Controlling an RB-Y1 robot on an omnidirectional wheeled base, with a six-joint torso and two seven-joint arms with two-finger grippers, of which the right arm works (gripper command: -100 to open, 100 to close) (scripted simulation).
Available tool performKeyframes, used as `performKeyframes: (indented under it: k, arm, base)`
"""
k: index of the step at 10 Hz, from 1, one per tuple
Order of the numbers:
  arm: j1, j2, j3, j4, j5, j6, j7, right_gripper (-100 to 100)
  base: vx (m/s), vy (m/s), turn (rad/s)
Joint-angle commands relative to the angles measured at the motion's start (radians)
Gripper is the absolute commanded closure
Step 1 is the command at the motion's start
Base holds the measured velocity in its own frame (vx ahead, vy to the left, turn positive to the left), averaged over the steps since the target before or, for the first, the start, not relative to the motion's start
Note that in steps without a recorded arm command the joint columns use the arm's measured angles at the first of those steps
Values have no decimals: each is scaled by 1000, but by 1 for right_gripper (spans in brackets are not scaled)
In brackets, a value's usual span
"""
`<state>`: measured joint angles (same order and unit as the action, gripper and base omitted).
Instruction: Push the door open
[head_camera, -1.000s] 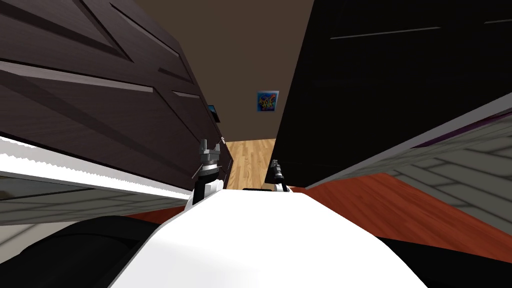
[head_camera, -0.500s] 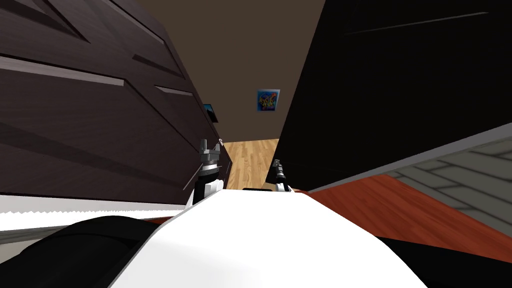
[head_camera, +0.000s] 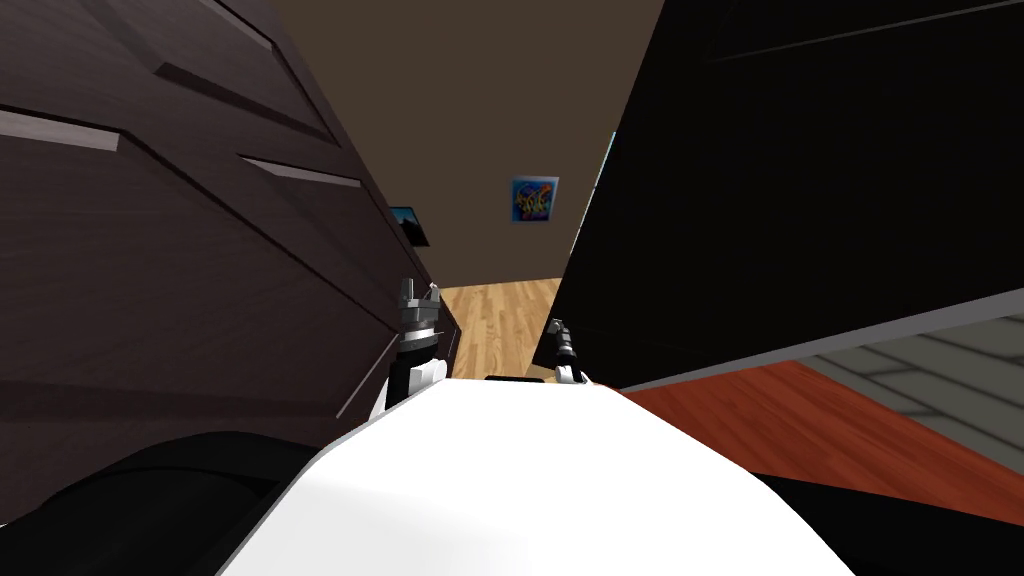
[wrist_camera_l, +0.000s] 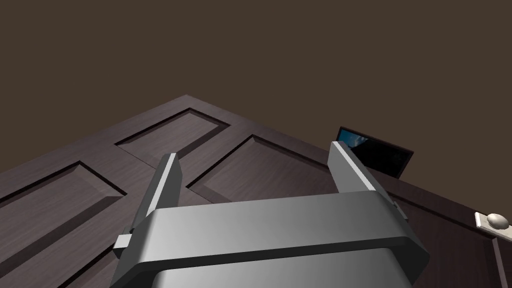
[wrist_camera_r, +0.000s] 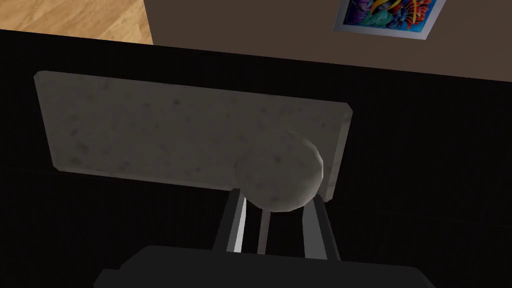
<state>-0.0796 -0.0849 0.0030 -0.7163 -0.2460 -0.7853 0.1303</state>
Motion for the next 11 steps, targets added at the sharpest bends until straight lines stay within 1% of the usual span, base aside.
performKeyframes:
  k: [1, 2, 3, 5, 8, 9, 10, 11]
  arm:
    - [-2, -7, -27, 6, -12, -7, 9, 100]
    - [-19, 4, -18, 29, -11, -11, 5, -100]
    - [-19, 4, -18, 29, -11, -11, 5, -100]
    - [-20, 12, -20, 23, -15, -4, 7, -100]
    - [-23, 30, -23, 14, -21, 6, 8, -100]
    - [-20, 27, -22, 12, -19, 5, 9, -100]
    - [-18, 22, -25, 13, -21, 1, 10, -100]
    - [-17, 20, -25, 14, -22, -1, 10, -100]
  base:
    - [200, 20, -103]
    - [-45, 97, -75]
    - [-197, 95, -37]
    - [-198, 84, -38]
    - [-242, 140, -58]
    - [-108, 56, -16]
    - [109, -11, 29]
    - [177, -35, 32]
